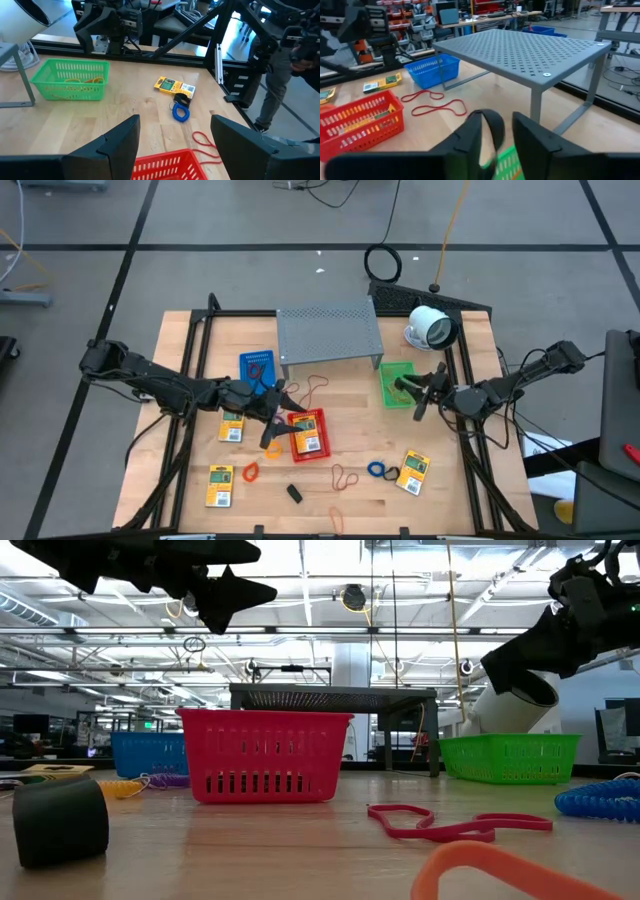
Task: Pick & Place Office Desk Supplies
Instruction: Put the top black rubber band into the green bin, then put the bottom right yellow crayon box into the red bin
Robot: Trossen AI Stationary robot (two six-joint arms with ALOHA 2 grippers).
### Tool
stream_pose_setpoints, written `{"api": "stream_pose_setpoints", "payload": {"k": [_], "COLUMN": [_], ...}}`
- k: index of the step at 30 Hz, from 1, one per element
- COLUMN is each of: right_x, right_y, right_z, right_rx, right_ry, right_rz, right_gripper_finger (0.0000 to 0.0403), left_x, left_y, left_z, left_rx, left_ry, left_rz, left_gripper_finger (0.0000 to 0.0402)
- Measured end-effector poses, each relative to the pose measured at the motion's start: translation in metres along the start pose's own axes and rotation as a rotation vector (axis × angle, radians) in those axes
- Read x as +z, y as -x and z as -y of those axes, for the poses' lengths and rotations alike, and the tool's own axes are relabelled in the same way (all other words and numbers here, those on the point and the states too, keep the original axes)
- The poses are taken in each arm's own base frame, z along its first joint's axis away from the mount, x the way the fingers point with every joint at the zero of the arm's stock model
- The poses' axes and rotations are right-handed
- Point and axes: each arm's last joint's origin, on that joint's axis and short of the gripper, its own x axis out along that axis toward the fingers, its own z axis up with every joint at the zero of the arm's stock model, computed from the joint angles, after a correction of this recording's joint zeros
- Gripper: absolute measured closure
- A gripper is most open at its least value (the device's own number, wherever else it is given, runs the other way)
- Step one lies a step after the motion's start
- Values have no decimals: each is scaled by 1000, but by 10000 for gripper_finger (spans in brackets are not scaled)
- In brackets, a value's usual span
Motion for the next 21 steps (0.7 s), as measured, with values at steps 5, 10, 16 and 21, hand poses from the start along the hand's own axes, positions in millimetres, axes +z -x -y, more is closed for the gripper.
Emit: {"api": "stream_pose_setpoints", "payload": {"k": [5,10,16,21], "right_x": [0,0,-2,-3], "right_y": [0,0,0,0], "right_z": [0,1,6,1], "right_rx": [-16,-21,-165,-19], "right_ry": [-10,-21,-78,-66], "right_rz": [5,5,42,-16], "right_gripper_finger": [239,203,203,213], "left_x": [0,0,0,-1], "left_y": [0,0,0,0], "left_z": [0,0,0,0], "left_rx": [-1,-2,-2,0], "left_ry": [4,4,21,26], "left_rz": [0,0,-1,-11], "left_gripper_finger": [147,147,147,147]}}
